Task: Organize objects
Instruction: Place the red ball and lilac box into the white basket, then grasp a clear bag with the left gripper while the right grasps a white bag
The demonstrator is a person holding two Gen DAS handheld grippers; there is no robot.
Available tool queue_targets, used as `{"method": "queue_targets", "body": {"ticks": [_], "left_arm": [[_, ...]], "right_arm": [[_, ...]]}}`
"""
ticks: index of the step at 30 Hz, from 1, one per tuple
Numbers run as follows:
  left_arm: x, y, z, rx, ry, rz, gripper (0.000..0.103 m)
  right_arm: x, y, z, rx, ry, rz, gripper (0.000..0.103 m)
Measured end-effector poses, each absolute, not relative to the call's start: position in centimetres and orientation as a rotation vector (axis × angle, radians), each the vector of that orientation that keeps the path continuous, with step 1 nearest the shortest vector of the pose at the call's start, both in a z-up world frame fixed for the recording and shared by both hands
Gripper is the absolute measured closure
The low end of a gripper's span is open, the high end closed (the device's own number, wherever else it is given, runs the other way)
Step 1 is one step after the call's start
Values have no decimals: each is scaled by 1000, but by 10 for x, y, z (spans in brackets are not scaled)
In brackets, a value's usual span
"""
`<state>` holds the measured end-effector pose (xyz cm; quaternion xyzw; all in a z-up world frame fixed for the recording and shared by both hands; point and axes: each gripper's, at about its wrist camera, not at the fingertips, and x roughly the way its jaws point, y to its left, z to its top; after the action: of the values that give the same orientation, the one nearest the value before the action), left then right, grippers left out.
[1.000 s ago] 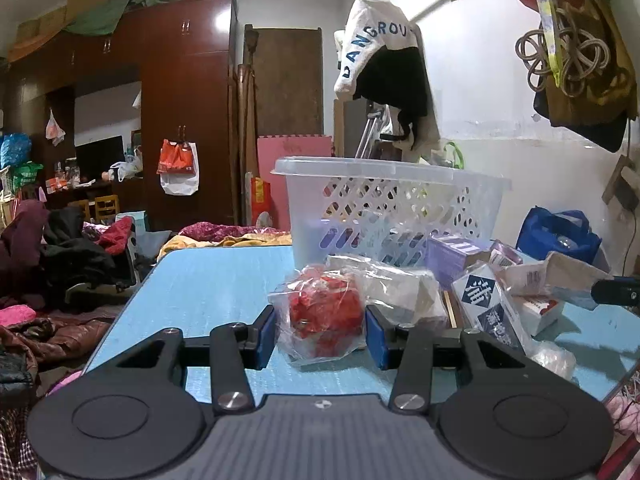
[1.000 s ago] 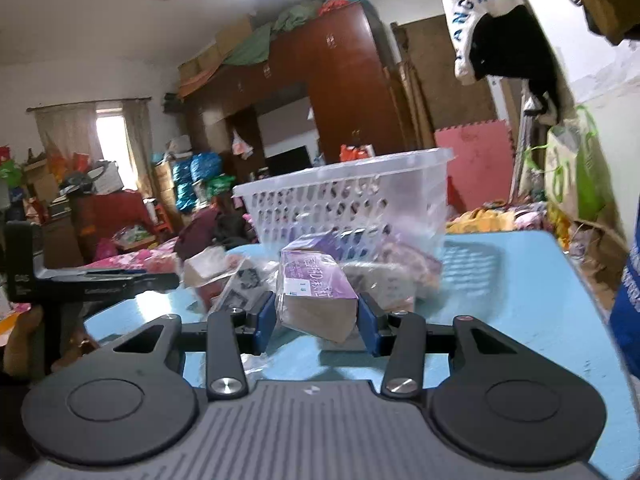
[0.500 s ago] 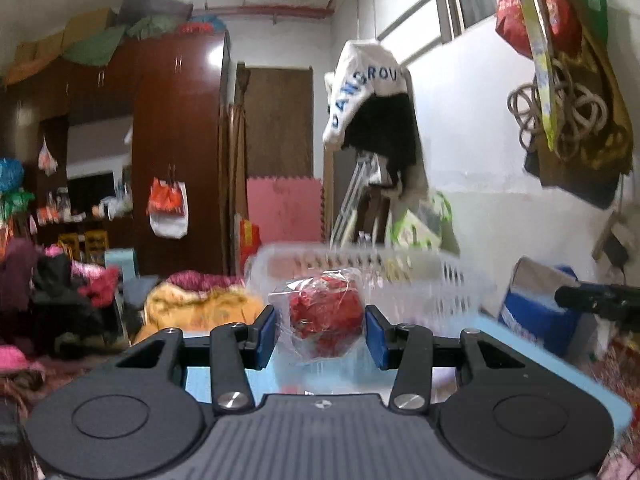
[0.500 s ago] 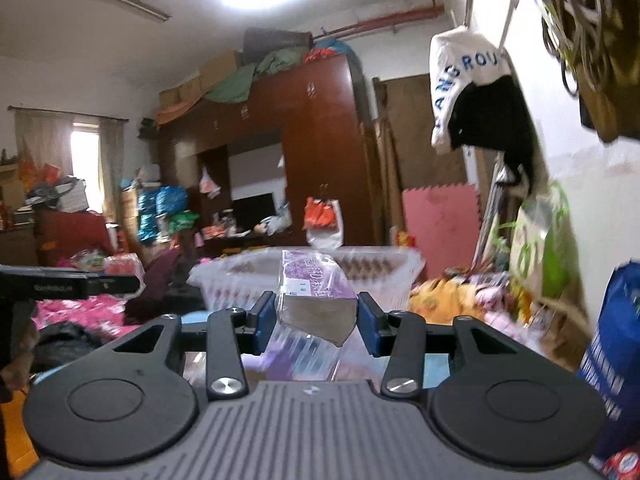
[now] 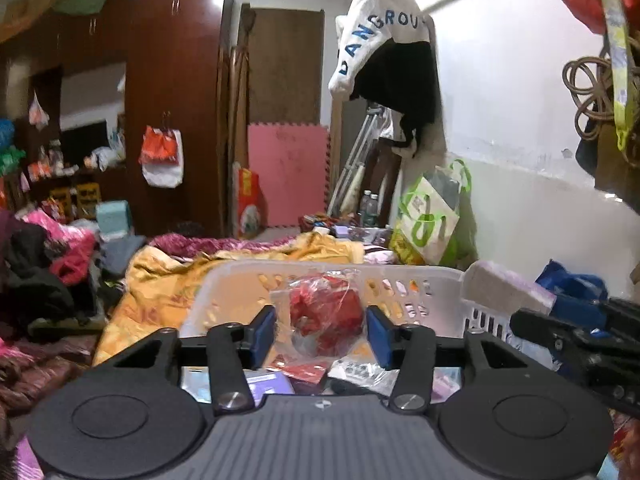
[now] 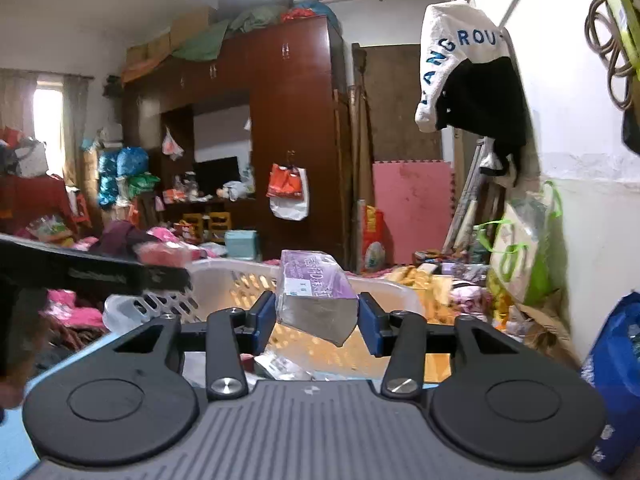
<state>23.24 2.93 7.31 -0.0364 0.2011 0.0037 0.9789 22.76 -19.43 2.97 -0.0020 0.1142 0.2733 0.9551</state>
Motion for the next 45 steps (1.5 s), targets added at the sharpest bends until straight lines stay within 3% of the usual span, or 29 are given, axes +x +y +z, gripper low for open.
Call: {"method": "queue_targets", "body": {"ticks": [2,8,15,24,27,28,29,34,36,38,39,45], "left_arm": [[233,34,69,-98,404,3,29],[178,34,61,-18,333,11,25],[73,41,18,-27,252,-17,14],[80,36,-13,-55,360,6,13],[83,38,-20,-95,369,29,14],[83,36,-23,-86,371,43,14],[84,34,-25,-66,380,60,17],[84,27,-31,-35,389,73,33],[81,22,-32,-24,374,62,47],[78,16,-32,1,360,62,52],[77,14,-33,12,355,64,57],[72,22,-31,-33,323,26,61]], "right_arm": [[227,-194,27,-24,277,585,24],[187,-213,18,-34,239,587,0],[121,-246,-36,27,279,681,0],[76,-224,-75,-52,344,801,0],[71,-215,-79,-100,333,820,12],[70,-214,-81,-107,330,815,24],[69,-214,-82,-109,332,813,29],[68,-216,-87,-124,349,837,30],[68,-214,-88,-141,353,847,36],[69,-213,-88,-138,360,865,51],[69,-213,-89,-136,362,872,52],[66,-221,-86,-119,335,857,55]]}}
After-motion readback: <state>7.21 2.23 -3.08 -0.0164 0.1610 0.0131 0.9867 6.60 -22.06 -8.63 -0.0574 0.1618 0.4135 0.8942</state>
